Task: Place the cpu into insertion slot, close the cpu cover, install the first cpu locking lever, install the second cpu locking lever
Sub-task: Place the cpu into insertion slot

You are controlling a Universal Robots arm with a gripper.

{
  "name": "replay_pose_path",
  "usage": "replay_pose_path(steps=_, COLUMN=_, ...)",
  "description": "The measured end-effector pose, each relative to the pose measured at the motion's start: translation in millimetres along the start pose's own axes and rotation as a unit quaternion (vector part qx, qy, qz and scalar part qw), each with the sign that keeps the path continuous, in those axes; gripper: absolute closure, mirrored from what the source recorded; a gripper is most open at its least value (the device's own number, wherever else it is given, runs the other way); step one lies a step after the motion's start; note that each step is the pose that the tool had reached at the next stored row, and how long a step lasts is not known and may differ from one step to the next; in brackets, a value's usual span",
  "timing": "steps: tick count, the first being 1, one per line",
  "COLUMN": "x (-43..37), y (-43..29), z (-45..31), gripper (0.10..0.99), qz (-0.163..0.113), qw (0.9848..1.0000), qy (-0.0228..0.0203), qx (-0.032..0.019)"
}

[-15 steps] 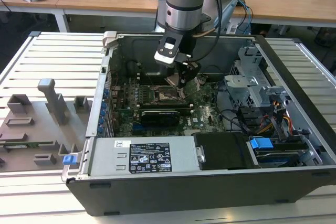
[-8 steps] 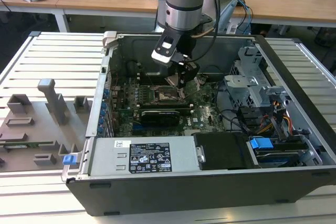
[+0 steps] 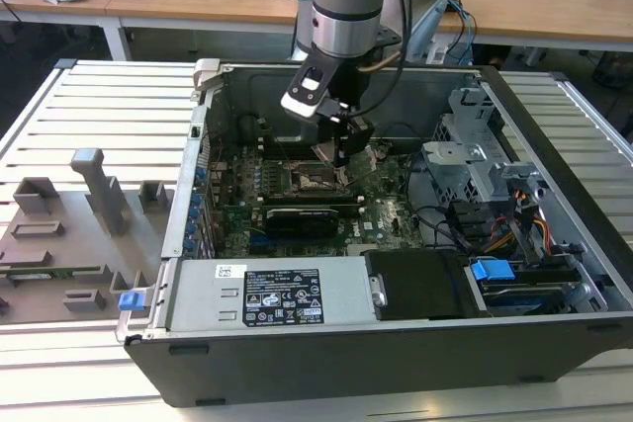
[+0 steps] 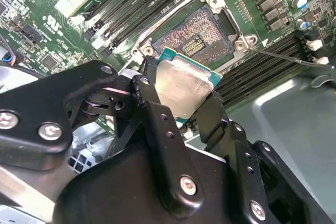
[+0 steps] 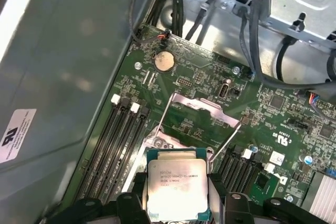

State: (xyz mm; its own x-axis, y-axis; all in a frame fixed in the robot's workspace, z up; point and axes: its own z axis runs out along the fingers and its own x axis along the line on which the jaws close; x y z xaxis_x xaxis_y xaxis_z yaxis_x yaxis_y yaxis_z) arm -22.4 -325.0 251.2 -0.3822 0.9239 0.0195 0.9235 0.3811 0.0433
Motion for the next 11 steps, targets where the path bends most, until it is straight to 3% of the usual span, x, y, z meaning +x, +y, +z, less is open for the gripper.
replay_pose_path(steps=11, x=0.0, y=0.1, z=0.1, gripper=0.545, qz=0.039, qw=0.9992, qy=-0.0021, qx=-0.0005)
